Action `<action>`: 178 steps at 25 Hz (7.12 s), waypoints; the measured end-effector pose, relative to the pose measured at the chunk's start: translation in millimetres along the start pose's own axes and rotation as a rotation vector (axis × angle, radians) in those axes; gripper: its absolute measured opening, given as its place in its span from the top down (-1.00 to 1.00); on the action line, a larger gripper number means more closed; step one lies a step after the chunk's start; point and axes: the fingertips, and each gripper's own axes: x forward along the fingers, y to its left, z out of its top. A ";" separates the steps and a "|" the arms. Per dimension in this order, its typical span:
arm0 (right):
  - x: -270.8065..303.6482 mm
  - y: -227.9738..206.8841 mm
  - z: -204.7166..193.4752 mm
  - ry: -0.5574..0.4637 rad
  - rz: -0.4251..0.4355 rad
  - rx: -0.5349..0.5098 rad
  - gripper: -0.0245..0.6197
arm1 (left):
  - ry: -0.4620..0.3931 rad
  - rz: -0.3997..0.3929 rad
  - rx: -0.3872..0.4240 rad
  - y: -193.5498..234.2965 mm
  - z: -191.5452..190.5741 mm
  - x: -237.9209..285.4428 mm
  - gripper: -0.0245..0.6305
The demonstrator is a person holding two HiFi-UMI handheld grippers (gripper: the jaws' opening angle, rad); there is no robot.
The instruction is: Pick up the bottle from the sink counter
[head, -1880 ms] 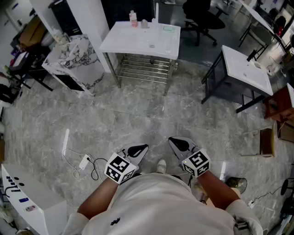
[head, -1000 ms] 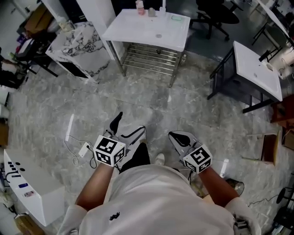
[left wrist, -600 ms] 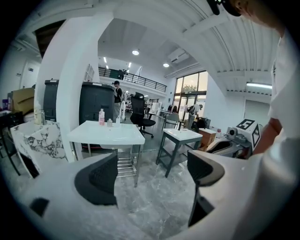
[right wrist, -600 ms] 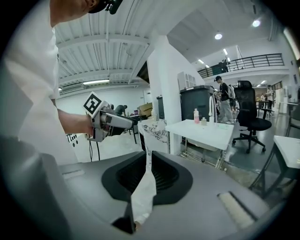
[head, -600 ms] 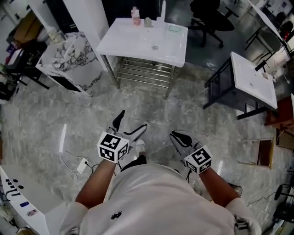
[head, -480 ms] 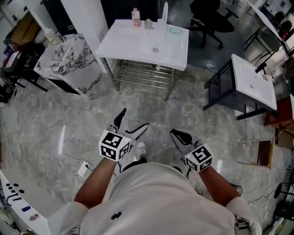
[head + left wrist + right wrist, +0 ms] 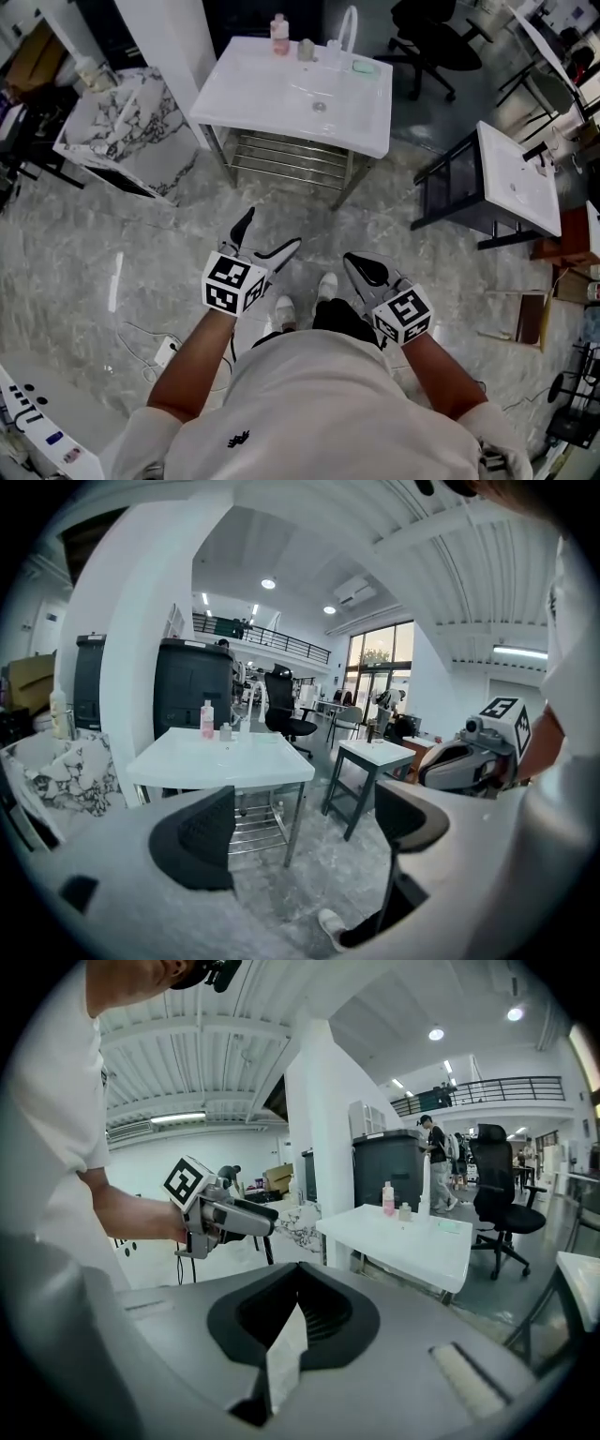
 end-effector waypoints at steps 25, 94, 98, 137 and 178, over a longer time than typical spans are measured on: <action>117.4 -263.5 66.4 -0.011 0.147 0.015 0.88 | 0.042 0.191 -0.034 137.7 104.0 248.9 -0.45; 245.4 -410.9 65.6 0.263 -0.474 0.435 0.88 | 0.116 0.151 0.093 467.0 133.3 665.0 -0.11; 241.8 -410.4 65.9 0.251 -0.473 0.436 0.88 | 0.114 0.147 0.099 463.5 139.2 659.0 -0.11; 181.0 -372.7 56.3 0.066 -0.239 0.301 0.88 | 0.131 0.104 0.136 347.5 197.4 495.6 -0.12; 110.0 -318.1 29.3 0.039 -0.067 0.188 0.88 | 0.139 0.002 0.116 180.3 177.1 326.5 -0.12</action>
